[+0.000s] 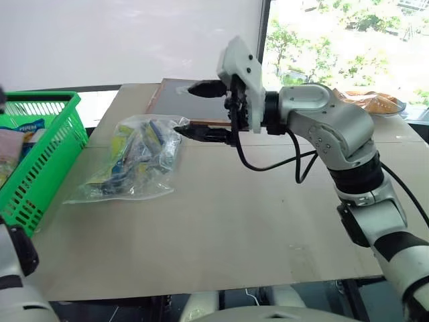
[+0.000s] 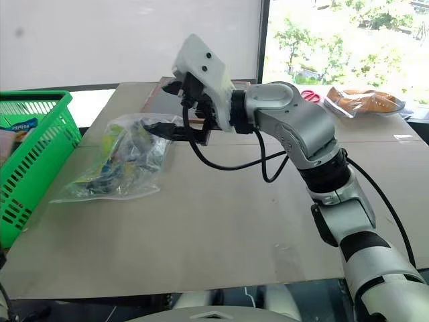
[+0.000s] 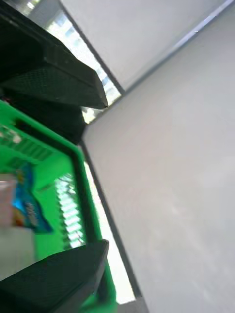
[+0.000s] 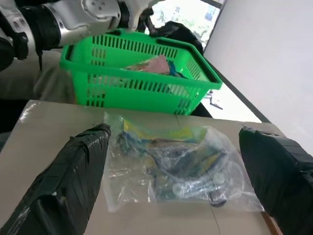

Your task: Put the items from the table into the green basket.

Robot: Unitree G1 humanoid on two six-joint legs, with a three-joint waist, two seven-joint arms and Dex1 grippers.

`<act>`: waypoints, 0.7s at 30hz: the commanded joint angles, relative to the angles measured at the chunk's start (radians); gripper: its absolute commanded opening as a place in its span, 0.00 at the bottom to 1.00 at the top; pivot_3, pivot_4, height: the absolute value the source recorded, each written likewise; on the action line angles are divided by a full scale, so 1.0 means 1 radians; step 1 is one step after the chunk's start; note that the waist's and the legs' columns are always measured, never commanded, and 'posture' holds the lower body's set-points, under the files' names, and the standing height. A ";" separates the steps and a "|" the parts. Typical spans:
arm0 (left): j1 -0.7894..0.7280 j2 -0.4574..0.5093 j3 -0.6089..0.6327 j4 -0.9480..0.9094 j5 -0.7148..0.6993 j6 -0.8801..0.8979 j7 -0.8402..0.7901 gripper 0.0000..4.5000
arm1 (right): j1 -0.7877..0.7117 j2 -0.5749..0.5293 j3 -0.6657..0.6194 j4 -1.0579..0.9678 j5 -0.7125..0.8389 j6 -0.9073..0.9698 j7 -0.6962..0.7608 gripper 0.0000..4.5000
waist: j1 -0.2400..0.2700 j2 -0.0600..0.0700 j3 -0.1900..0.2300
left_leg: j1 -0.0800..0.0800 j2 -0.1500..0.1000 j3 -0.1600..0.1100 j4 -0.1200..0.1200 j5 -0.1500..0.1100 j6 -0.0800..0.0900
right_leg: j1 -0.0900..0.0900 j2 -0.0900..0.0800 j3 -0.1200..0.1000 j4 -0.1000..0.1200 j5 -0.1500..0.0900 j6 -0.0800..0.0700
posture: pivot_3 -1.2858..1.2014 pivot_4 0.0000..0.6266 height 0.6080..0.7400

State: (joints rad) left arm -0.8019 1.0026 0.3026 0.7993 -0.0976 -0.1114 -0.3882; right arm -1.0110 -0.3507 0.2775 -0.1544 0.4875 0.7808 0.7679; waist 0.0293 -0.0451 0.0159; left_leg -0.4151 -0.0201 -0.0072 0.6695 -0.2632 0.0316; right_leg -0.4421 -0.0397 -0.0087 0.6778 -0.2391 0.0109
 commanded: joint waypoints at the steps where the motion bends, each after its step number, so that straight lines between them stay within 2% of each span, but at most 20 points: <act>1: 0.068 -0.112 -0.021 -0.383 -0.196 0.244 -0.112 0.99 | 0.097 -0.093 -0.069 -0.061 -0.053 -0.003 -0.037 1.00 | -0.002 0.000 -0.001 | 0.000 0.000 0.000 0.000 0.000 0.000 | 0.000 0.000 0.000 0.000 0.000 0.000 | 0.55 0.00 1.00; 3: 0.145 -0.175 -0.053 -0.611 -0.308 0.422 -0.159 0.99 | 0.184 -0.147 -0.102 -0.100 -0.071 -0.011 -0.057 1.00 | -0.010 0.001 -0.003 | 0.000 0.000 0.000 0.000 0.000 0.001 | 0.001 0.000 0.000 0.001 0.000 0.000 | 0.54 0.00 1.00; 6: 0.275 -0.297 -0.139 -0.936 -0.430 0.630 -0.119 0.99 | 0.393 -0.247 -0.204 -0.195 -0.096 0.004 -0.115 1.00 | -0.023 0.004 -0.003 | 0.000 0.000 0.000 0.000 -0.001 0.003 | 0.000 0.001 0.001 0.001 0.000 0.000 | 0.53 0.00 1.00; 10: 0.401 -0.432 -0.195 -1.115 -0.476 0.773 -0.022 0.99 | 0.665 -0.288 -0.346 -0.330 -0.101 0.022 -0.194 1.00 | -0.049 0.007 -0.003 | 0.001 0.004 0.004 0.000 -0.001 0.004 | 0.000 0.006 0.005 0.000 0.000 0.000 | 0.50 0.00 1.00; 11: 0.456 -0.454 -0.220 -1.159 -0.475 0.791 -0.014 0.99 | 0.778 -0.287 -0.394 -0.384 -0.100 0.016 -0.204 1.00 | -0.054 0.009 -0.003 | 0.003 0.005 0.005 0.000 -0.001 0.004 | 0.001 0.007 0.006 0.000 0.000 0.000 | 0.49 0.00 1.00; 13: 0.540 -0.465 -0.253 -1.218 -0.447 0.793 -0.016 0.99 | 0.940 -0.284 -0.465 -0.461 -0.098 0.019 -0.222 1.00 | -0.059 0.015 -0.003 | 0.007 0.007 0.006 0.000 -0.004 0.008 | 0.004 0.010 0.008 0.000 -0.001 -0.001 | 0.49 0.00 1.00; 15: 0.603 -0.461 -0.232 -1.256 -0.462 0.816 -0.020 0.99 | 1.039 -0.290 -0.500 -0.500 -0.121 -0.009 -0.234 1.00 | -0.067 0.023 0.002 | 0.020 0.008 0.006 -0.002 -0.004 0.009 | 0.017 0.011 0.009 -0.001 -0.002 -0.002 | 0.48 0.00 1.00; 18: 0.714 -0.438 -0.187 -1.312 -0.464 0.819 -0.030 0.99 | 1.107 -0.271 -0.565 -0.541 -0.087 -0.006 -0.243 1.00 | -0.082 0.035 0.011 | 0.043 0.008 0.006 -0.003 -0.005 0.009 | 0.039 0.018 0.015 -0.010 -0.005 0.000 | 0.47 0.00 1.00; 21: 0.793 -0.432 -0.161 -1.355 -0.469 0.818 -0.040 0.99 | 1.120 -0.274 -0.577 -0.543 -0.091 -0.016 -0.245 1.00 | -0.089 0.036 0.012 | 0.061 0.011 0.006 -0.008 -0.005 0.008 | 0.056 0.023 0.016 -0.017 -0.004 -0.003 | 0.47 0.01 1.00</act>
